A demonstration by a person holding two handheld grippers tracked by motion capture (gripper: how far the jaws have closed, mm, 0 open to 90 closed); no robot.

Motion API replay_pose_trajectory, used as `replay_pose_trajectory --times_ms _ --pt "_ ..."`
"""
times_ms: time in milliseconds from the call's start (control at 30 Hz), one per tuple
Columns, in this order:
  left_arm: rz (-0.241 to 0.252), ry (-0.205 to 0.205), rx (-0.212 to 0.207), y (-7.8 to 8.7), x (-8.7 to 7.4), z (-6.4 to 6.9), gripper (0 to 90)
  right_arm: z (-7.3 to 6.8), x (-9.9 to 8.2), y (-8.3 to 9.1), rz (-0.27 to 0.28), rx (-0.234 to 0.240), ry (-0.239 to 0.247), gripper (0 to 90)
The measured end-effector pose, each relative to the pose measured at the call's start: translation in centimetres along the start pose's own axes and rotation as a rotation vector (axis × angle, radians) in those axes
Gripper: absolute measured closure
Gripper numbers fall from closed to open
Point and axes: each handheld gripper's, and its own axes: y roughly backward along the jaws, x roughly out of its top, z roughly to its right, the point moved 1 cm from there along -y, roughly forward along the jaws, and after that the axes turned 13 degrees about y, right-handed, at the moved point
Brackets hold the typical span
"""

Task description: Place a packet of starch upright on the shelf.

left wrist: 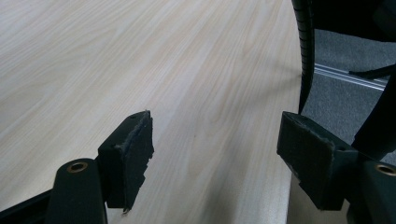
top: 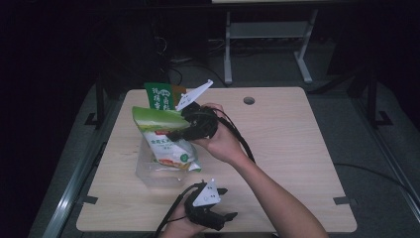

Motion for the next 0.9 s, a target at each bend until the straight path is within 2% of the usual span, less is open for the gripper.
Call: replay_pose_trajectory --times_ms 167,267,300,333,400,467,633,733,900 --pt "0.011 0.011 -0.001 0.1 0.0 0.1 26.4 -0.1 0.3 -0.8 0.001 0.011 -0.006 90.0" --pt "0.0 -0.007 0.008 0.3 0.0 0.0 26.3 0.0 0.5 -1.3 -0.005 0.014 0.012 90.0" --pt "0.009 0.003 0.004 0.3 0.0 0.1 26.3 0.0 0.5 -1.5 -0.008 0.017 0.006 90.0" --pt "0.01 -0.008 0.01 0.4 0.0 0.1 26.3 0.0 0.6 -1.7 -0.009 0.019 0.009 90.0" --pt "0.012 -0.004 0.012 0.4 0.0 0.0 26.3 0.1 0.6 -2.0 -0.01 0.026 0.002 90.0" --pt "0.016 0.011 0.008 0.4 -0.1 0.1 26.3 0.2 0.7 -2.5 -0.015 0.027 0.009 90.0" --pt "0.013 0.003 0.011 0.5 -0.1 -0.1 26.3 0.4 0.7 -3.3 -0.02 0.031 0.011 90.0" --pt "0.015 0.004 0.014 0.6 -0.1 -0.2 26.3 0.6 0.7 -4.1 -0.017 0.04 -0.005 90.0" --pt "0.014 0.027 0.01 0.8 -0.3 -0.1 26.3 0.7 0.6 -4.8 -0.025 0.045 -0.002 90.0"
